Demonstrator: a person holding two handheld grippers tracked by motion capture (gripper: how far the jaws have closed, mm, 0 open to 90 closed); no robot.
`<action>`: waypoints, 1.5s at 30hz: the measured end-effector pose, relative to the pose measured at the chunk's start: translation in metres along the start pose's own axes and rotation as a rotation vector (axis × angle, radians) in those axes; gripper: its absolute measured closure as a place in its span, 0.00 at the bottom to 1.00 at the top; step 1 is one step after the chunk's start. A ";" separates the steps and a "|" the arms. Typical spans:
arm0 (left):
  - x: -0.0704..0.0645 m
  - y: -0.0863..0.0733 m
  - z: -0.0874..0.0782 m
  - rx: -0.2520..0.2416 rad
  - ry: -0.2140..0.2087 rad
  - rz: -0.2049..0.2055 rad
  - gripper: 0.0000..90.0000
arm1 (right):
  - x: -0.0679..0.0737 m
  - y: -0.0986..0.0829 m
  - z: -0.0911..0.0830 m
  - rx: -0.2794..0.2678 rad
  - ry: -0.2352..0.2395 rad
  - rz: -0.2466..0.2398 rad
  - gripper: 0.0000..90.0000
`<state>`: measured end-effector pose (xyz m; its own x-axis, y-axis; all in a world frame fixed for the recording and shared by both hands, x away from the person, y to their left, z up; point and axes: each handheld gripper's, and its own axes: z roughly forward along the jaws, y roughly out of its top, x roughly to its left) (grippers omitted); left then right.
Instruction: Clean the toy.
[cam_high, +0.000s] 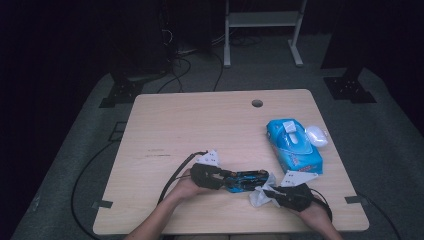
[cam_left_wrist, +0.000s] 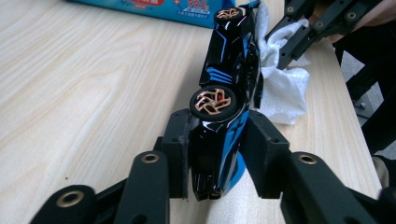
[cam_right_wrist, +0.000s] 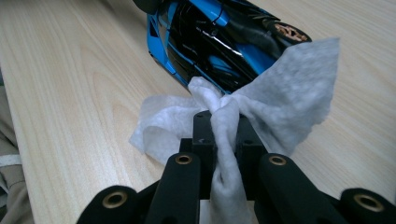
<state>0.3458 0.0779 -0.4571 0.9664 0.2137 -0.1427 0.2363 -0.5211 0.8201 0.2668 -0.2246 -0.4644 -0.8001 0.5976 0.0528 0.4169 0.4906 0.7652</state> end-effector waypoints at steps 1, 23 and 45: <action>-0.001 0.000 0.000 0.000 0.001 0.006 0.72 | 0.000 0.001 -0.002 -0.009 0.000 0.001 0.91; 0.005 -0.004 -0.024 -0.044 0.080 0.192 0.75 | -0.020 0.072 0.011 -0.136 -0.026 0.040 0.91; 0.017 -0.022 -0.025 -0.013 0.134 0.126 0.73 | 0.008 0.097 0.048 -0.073 -0.065 -0.073 0.91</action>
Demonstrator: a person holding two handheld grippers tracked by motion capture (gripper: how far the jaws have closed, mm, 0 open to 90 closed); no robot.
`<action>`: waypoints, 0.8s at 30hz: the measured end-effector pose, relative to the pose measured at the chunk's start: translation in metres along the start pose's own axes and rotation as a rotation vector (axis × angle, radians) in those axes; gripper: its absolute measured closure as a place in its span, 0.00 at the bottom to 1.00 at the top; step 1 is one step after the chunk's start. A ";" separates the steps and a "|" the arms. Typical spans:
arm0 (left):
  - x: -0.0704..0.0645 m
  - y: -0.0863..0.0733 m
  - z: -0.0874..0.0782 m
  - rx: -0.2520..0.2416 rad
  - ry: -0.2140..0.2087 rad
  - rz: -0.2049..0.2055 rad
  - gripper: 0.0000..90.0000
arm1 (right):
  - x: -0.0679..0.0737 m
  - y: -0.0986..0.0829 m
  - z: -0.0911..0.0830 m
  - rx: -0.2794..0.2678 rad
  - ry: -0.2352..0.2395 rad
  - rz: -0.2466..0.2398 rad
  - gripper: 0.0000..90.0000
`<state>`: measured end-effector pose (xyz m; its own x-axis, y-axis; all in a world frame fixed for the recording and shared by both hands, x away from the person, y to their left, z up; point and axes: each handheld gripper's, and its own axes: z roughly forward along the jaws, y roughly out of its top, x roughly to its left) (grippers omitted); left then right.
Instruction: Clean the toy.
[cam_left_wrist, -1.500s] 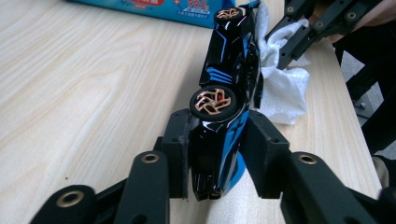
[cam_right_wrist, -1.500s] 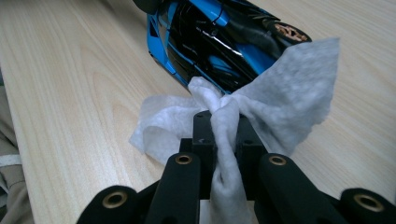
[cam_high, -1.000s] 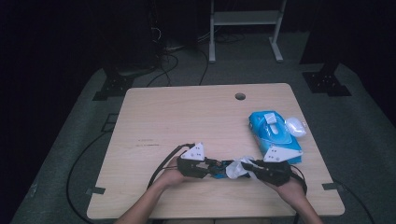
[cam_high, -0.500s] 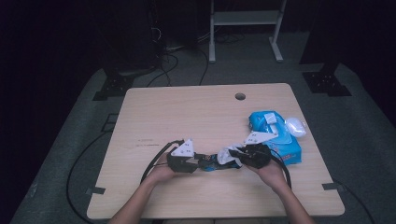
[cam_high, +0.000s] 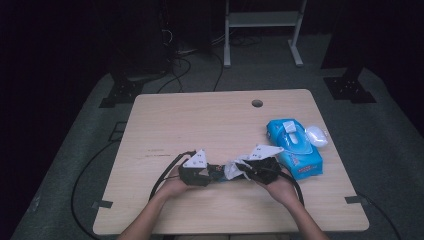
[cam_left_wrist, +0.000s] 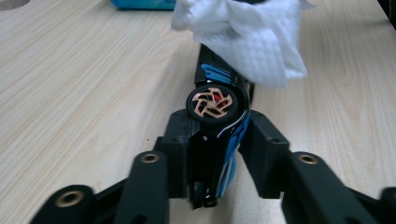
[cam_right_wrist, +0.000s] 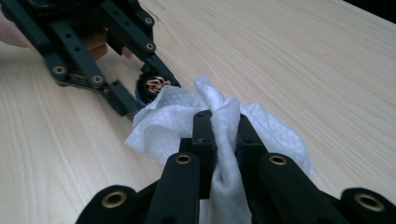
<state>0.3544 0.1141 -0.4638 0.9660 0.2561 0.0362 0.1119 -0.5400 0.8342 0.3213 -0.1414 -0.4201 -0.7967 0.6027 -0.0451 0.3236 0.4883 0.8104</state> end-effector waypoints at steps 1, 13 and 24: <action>0.000 0.000 0.000 0.000 0.013 0.007 0.75 | 0.002 0.002 0.001 -0.003 0.002 -0.001 0.91; 0.002 -0.003 -0.002 0.007 0.021 0.020 0.76 | 0.015 0.025 0.031 0.029 0.017 -0.036 0.91; 0.002 -0.002 0.000 0.007 0.023 0.025 0.78 | 0.016 0.019 0.026 0.013 -0.011 -0.016 0.91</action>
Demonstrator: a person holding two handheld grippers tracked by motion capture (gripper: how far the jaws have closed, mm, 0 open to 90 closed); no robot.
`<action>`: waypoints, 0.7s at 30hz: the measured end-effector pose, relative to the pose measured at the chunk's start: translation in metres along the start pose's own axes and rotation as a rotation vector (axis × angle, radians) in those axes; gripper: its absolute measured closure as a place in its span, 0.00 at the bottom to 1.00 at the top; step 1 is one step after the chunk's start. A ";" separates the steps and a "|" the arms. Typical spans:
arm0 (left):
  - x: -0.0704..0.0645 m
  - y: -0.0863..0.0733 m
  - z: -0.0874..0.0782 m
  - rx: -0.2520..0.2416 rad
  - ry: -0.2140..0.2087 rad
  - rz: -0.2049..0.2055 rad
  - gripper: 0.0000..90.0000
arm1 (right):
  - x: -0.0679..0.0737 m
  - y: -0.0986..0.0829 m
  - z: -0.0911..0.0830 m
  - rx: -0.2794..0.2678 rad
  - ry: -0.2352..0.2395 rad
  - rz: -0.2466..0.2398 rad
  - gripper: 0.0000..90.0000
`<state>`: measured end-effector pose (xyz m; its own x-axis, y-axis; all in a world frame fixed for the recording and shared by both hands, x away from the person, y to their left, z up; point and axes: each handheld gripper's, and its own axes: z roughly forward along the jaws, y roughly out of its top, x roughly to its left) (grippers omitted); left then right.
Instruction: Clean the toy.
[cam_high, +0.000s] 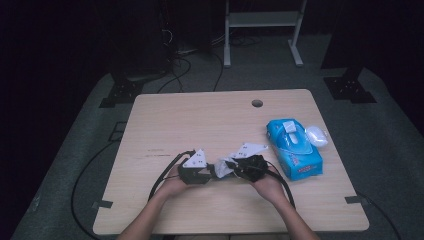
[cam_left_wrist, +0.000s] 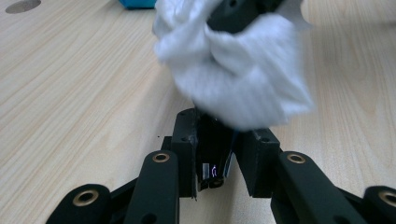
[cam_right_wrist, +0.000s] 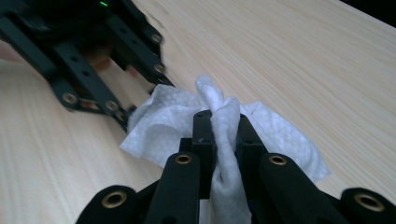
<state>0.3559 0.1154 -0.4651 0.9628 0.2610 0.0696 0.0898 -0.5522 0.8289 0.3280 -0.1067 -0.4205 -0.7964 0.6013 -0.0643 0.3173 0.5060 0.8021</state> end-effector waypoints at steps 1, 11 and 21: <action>0.000 0.000 0.000 0.000 -0.004 -0.001 0.78 | 0.002 0.001 0.001 0.000 0.000 -0.011 0.91; 0.000 0.001 0.001 0.000 -0.014 -0.001 0.78 | -0.012 -0.007 -0.012 0.029 -0.061 0.003 0.91; 0.001 0.000 0.000 -0.003 -0.032 -0.021 0.79 | -0.002 0.004 0.001 0.014 -0.030 -0.005 0.91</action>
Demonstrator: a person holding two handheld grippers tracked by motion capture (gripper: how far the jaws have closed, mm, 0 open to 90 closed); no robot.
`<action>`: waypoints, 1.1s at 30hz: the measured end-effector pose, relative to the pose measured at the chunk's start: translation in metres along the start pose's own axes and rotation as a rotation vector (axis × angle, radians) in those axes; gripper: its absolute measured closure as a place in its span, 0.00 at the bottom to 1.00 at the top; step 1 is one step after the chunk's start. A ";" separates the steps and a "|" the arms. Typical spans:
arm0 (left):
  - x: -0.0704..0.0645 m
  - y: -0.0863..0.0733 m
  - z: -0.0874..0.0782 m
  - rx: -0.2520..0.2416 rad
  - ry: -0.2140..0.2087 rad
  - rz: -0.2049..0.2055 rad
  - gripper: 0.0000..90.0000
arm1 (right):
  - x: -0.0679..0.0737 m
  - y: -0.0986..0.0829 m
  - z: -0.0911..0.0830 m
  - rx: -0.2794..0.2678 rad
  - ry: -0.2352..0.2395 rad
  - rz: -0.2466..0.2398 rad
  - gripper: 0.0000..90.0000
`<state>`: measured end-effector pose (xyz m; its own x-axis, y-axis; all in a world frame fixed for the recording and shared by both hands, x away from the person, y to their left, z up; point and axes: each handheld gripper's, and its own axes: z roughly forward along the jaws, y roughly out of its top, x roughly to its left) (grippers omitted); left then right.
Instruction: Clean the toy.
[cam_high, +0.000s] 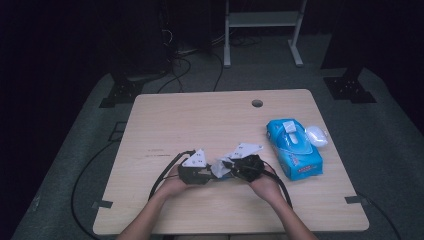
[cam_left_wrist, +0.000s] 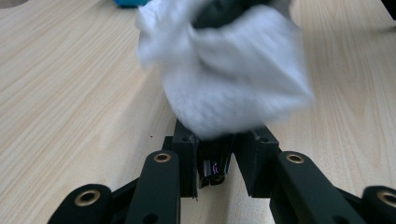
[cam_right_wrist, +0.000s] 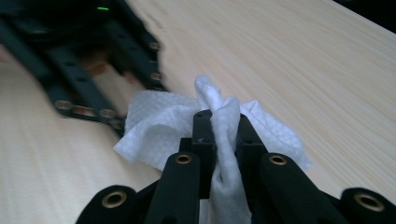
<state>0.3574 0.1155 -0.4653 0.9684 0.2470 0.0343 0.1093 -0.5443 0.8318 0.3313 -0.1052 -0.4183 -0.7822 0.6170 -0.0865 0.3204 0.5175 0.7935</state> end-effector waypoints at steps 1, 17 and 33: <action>0.000 0.000 0.000 -0.003 -0.001 -0.005 0.78 | -0.005 -0.002 -0.002 -0.003 -0.009 0.026 0.91; 0.001 0.000 0.002 -0.005 -0.015 -0.029 0.79 | -0.009 -0.009 -0.003 -0.031 -0.008 0.088 0.91; 0.003 -0.001 0.001 0.002 -0.029 -0.043 0.79 | -0.016 -0.018 -0.012 -0.029 -0.043 0.088 0.91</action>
<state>0.3602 0.1164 -0.4664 0.9690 0.2466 -0.0172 0.1510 -0.5354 0.8310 0.3314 -0.1311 -0.4237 -0.7275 0.6849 -0.0408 0.3711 0.4428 0.8162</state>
